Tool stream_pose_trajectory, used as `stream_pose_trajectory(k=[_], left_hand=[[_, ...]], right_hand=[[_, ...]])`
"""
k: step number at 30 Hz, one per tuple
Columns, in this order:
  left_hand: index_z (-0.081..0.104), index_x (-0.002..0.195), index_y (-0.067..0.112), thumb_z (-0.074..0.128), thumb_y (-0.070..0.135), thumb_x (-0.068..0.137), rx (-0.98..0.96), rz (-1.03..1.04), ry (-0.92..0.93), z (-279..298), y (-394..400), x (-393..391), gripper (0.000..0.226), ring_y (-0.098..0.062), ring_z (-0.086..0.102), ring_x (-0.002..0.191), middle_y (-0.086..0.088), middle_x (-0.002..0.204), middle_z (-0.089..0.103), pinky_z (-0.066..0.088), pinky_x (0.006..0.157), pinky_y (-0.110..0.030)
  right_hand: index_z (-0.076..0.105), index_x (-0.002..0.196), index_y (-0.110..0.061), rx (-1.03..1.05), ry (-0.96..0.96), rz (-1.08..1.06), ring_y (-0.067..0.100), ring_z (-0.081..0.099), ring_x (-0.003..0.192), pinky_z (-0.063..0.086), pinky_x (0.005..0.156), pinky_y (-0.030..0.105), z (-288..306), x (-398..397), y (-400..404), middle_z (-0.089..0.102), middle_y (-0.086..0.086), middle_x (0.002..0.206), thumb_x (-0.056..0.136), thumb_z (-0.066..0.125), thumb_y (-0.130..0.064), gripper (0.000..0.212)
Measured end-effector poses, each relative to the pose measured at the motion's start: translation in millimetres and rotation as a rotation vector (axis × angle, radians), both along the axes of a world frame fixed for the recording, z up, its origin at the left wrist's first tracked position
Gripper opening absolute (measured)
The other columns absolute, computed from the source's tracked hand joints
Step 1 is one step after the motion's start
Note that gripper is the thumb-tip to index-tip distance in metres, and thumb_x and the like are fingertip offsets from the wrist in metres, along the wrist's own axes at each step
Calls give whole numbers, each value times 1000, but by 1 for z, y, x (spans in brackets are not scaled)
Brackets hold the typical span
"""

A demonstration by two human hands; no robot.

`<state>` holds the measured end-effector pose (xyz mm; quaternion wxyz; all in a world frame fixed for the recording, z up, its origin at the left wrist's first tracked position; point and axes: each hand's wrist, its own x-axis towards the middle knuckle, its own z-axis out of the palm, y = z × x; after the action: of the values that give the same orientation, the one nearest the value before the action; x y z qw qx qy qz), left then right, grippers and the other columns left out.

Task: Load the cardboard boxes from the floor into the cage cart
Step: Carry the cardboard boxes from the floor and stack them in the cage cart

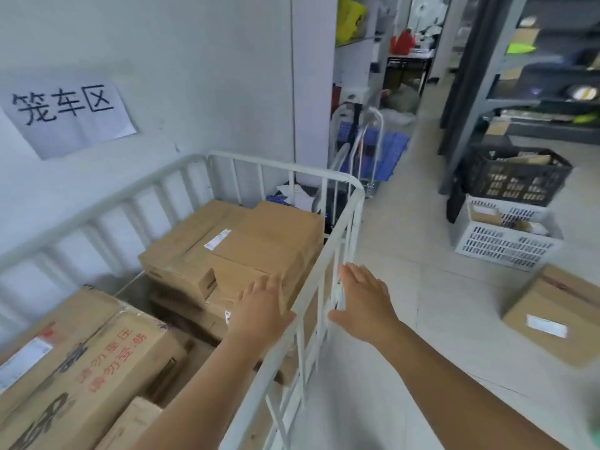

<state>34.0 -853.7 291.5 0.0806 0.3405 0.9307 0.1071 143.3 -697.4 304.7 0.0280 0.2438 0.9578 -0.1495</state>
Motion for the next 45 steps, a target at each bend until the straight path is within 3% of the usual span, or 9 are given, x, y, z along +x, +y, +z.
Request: stream_pose_trajectory(k=[8,12,27,37,45], left_hand=[[13,153,22,56,46,90,-12,-315,16,5,132,69,80,-23,31,140,-2,154,30,26,115,-37],[10,154,20,52,48,92,-46,-443,40,1,205,118,80,-23,26,143,-2,156,27,21,117,-39],[12,153,17,45,50,94,-235,-788,91,-36,432,283,76,-21,37,134,-3,150,33,32,106,-33],[15,152,16,44,49,95,-317,-895,69,-71,557,299,72,-23,39,131,-5,148,35,35,105,-34],[16,152,16,44,48,95,-311,-935,59,-82,691,265,72,-24,41,130,-6,147,37,36,106,-36]], right_hand=[[-3,157,-18,-57,-27,-328,22,-8,151,2,120,41,-15,112,99,-6,-1,165,94,56,-43,90],[0,157,-17,-59,-58,-451,22,-5,151,4,120,41,-22,174,150,-3,0,165,94,56,-43,89],[4,157,-16,-85,-152,-826,23,4,151,14,120,41,-58,384,318,5,1,164,92,56,-47,88],[14,154,-16,-108,-199,-992,19,18,145,22,114,37,-86,426,413,19,-2,158,90,59,-44,84],[8,156,-18,-123,-236,-1055,21,11,149,17,117,39,-93,407,536,12,-2,162,91,57,-46,86]])
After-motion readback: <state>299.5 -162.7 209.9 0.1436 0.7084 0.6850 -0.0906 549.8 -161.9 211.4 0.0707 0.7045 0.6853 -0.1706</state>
